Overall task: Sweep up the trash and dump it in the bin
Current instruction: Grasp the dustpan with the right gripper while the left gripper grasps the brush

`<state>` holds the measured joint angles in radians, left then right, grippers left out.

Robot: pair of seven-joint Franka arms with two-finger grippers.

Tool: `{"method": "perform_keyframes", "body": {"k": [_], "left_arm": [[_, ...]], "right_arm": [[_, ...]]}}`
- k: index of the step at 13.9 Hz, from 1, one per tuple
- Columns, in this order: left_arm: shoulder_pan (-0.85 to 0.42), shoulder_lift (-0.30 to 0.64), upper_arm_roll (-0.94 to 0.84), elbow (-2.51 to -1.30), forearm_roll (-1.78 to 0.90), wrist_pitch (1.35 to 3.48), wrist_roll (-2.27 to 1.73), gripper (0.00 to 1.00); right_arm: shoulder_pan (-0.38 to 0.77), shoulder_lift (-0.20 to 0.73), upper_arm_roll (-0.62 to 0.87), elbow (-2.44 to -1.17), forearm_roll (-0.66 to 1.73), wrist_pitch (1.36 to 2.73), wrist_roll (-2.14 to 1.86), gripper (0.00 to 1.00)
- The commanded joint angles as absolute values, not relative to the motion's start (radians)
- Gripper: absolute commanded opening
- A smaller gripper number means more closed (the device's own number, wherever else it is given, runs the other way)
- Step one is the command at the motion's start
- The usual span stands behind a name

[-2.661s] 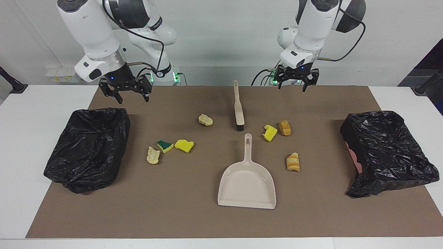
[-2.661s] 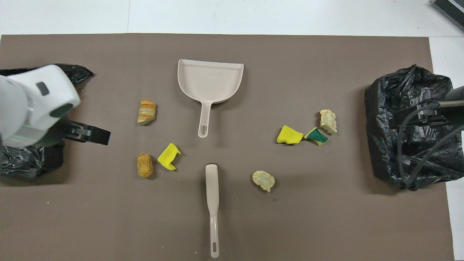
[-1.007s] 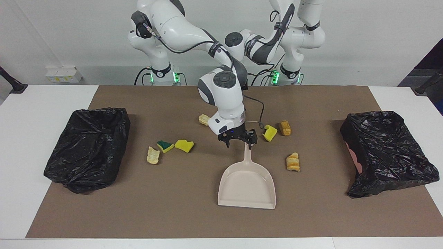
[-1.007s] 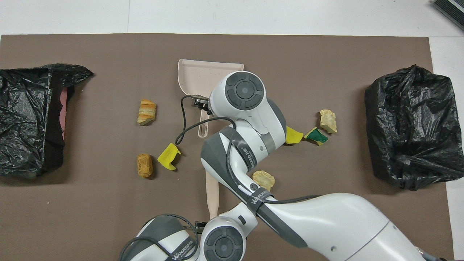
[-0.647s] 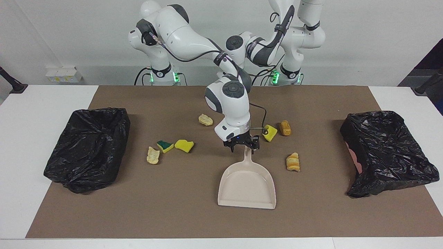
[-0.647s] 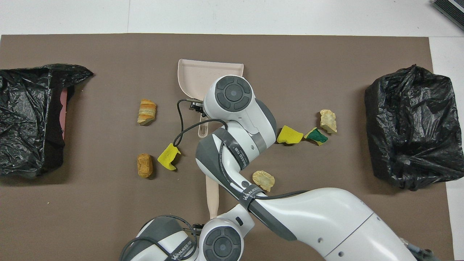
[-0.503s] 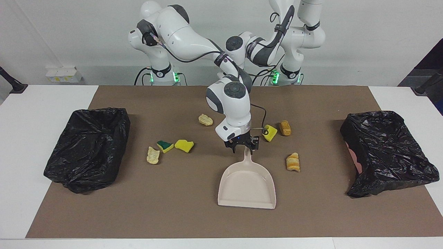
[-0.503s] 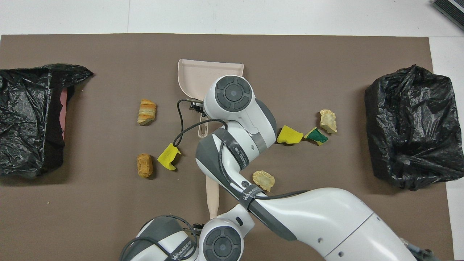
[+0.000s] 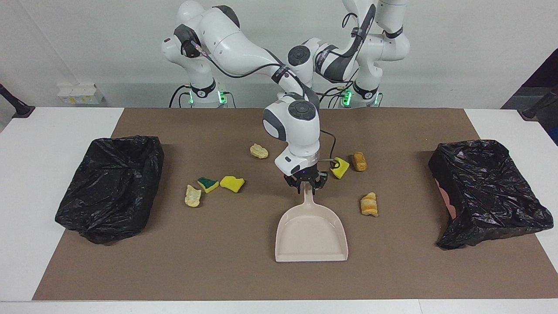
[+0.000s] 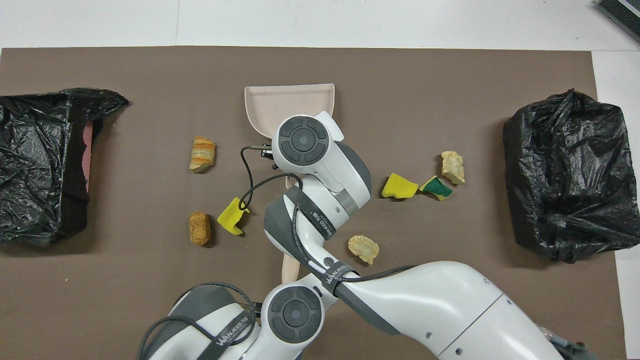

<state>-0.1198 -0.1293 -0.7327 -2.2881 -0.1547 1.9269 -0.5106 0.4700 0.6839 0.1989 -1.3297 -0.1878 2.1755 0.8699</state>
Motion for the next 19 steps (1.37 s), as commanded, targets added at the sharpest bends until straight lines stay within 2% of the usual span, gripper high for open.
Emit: {"method": "perform_keyframes", "body": {"k": [1,3,6,8,10,15,19], "left_arm": [[-0.126,-0.267,-0.617,-2.29,-0.161,1.797,-0.347,0.0],[-0.127,-0.304,-0.488,-2.286,-0.15,1.764,-0.231,0.0],[-0.117,-0.272,-0.376,-2.278,-0.034,1.811,-0.146,0.0],[-0.114,-0.239,-0.287,-2.272,-0.02,1.885,-0.031,0.0],[-0.114,-0.197,-0.204,-2.235,0.02,1.927,0.033,0.0],[-0.11,-0.025,-0.045,-2.068,0.095,1.945,0.274,0.0],[-0.065,0.066,-0.022,-2.046,0.136,2.035,0.32,0.0]], "right_arm": [[0.459,0.687,0.207,-1.315,-0.236,2.152,0.865,0.0],[0.421,0.671,0.207,-1.315,-0.226,2.145,0.818,0.0],[0.399,0.624,0.212,-1.316,-0.216,2.074,0.723,0.0],[0.397,0.586,0.232,-1.36,-0.169,2.077,0.694,0.0],[0.368,0.551,0.247,-1.377,-0.156,2.05,0.591,0.0],[0.327,0.43,0.253,-1.4,-0.118,1.879,0.232,0.0],[0.268,0.407,0.253,-1.413,-0.043,1.758,-0.134,0.0]]}}
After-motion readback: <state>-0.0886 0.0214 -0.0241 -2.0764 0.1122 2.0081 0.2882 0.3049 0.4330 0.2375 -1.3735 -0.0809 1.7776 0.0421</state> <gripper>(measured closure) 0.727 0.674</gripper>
